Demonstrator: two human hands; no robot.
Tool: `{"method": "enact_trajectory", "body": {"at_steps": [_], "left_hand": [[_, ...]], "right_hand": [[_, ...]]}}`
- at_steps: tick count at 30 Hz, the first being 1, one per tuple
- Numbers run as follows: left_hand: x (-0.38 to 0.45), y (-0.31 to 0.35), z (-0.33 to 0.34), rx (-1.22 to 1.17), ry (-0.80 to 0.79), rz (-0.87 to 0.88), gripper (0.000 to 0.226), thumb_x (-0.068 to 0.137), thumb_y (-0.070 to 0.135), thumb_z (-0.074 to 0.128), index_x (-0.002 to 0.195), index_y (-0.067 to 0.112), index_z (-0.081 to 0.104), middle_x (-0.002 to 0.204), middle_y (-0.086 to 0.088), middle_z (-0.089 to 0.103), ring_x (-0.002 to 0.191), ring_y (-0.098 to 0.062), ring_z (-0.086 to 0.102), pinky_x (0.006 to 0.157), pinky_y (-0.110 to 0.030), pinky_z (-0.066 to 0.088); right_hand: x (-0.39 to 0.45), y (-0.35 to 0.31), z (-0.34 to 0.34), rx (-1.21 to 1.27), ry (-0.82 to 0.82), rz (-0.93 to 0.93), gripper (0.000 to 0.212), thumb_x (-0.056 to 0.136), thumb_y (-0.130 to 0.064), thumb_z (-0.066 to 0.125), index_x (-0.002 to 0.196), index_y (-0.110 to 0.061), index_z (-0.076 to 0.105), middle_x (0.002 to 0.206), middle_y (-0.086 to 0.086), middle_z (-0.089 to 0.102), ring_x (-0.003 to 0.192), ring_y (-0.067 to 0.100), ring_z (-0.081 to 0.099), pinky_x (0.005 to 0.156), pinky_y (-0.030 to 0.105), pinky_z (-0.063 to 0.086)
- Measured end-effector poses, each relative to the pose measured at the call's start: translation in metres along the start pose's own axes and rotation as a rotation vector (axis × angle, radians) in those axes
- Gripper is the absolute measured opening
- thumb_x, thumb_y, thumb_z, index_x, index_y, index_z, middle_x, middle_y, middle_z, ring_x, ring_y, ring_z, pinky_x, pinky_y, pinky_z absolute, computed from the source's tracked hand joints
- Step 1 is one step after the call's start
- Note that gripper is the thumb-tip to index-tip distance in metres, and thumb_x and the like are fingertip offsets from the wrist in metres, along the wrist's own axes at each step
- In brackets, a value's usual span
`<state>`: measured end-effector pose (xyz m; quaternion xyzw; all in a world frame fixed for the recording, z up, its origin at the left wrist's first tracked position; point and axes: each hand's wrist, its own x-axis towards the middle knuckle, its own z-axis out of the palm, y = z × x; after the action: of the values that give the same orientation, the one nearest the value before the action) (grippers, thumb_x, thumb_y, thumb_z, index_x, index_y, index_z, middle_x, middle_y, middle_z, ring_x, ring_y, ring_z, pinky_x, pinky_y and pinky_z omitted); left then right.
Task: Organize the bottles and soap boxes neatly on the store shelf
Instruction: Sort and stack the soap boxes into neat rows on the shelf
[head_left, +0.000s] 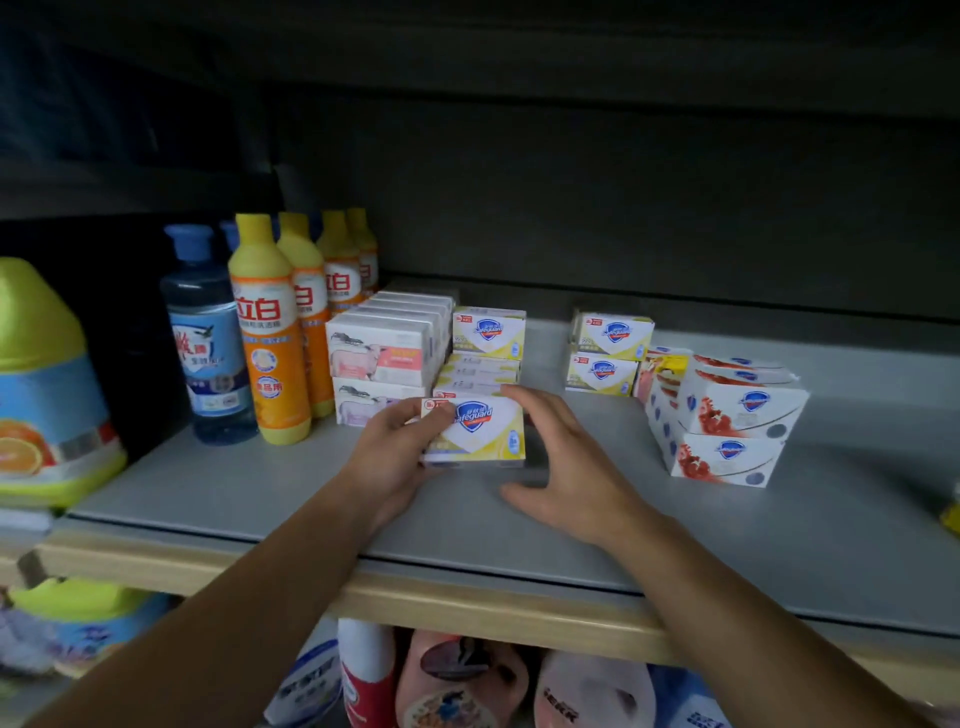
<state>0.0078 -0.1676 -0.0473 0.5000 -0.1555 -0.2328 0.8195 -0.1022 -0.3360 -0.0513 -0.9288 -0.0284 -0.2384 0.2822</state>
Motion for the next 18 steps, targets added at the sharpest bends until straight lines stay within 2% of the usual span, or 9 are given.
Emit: {"method": "enact_trajectory", "body": {"at_steps": [4, 8, 11, 14, 16, 18], "left_hand": [[0.002, 0.002, -0.007, -0.027, -0.036, -0.037, 0.019, 0.091, 0.014, 0.065, 0.102, 0.0, 0.067, 0.099, -0.017, 0.075, 0.084, -0.023, 0.074, 0.066, -0.034, 0.06], [0.005, 0.001, -0.007, -0.004, -0.068, -0.044, 0.018, 0.091, 0.015, 0.066, 0.101, 0.001, 0.069, 0.101, -0.018, 0.074, 0.088, -0.027, 0.073, 0.07, -0.039, 0.061], [0.004, 0.001, -0.005, 0.044, -0.101, -0.027, 0.019, 0.093, 0.024, 0.061, 0.099, 0.008, 0.069, 0.096, -0.014, 0.075, 0.082, -0.027, 0.073, 0.067, -0.037, 0.06], [-0.001, 0.0, -0.003, 0.114, -0.134, 0.018, 0.028, 0.082, 0.036, 0.072, 0.097, 0.012, 0.069, 0.085, -0.011, 0.071, 0.067, -0.022, 0.063, 0.064, -0.034, 0.057], [-0.004, -0.002, -0.002, 0.189, -0.159, 0.073, 0.034, 0.075, 0.042, 0.078, 0.092, 0.013, 0.071, 0.087, -0.014, 0.069, 0.068, -0.023, 0.057, 0.064, -0.033, 0.054], [-0.005, -0.004, -0.002, 0.224, -0.185, 0.122, 0.031, 0.075, 0.047, 0.072, 0.086, 0.018, 0.073, 0.084, -0.016, 0.068, 0.065, -0.022, 0.055, 0.06, -0.03, 0.052]], "right_hand": [[0.002, -0.002, 0.015, 0.007, 0.133, -0.086, 0.078, 0.075, -0.009, 0.073, 0.142, -0.031, 0.042, 0.148, -0.014, 0.031, 0.137, -0.002, 0.033, 0.107, 0.013, 0.032], [-0.001, 0.003, 0.014, 0.072, 0.221, -0.093, 0.065, 0.073, -0.012, 0.08, 0.132, -0.026, 0.056, 0.136, -0.011, 0.049, 0.126, 0.002, 0.049, 0.104, 0.026, 0.042], [-0.004, 0.001, 0.013, 0.254, 0.287, 0.026, 0.053, 0.072, -0.027, 0.078, 0.12, -0.037, 0.061, 0.118, -0.013, 0.063, 0.101, 0.007, 0.065, 0.088, 0.026, 0.052], [-0.003, -0.001, 0.011, 0.382, 0.385, 0.153, 0.03, 0.071, -0.049, 0.066, 0.1, -0.042, 0.064, 0.098, -0.017, 0.07, 0.084, 0.011, 0.067, 0.076, 0.025, 0.052], [-0.003, -0.002, 0.008, 0.448, 0.393, 0.235, 0.029, 0.071, -0.058, 0.057, 0.091, -0.039, 0.066, 0.087, -0.013, 0.071, 0.07, 0.014, 0.067, 0.07, 0.03, 0.054], [-0.004, -0.001, 0.007, 0.438, 0.364, 0.286, 0.037, 0.073, -0.063, 0.05, 0.088, -0.032, 0.065, 0.073, -0.004, 0.069, 0.058, 0.012, 0.063, 0.064, 0.034, 0.054]]}}
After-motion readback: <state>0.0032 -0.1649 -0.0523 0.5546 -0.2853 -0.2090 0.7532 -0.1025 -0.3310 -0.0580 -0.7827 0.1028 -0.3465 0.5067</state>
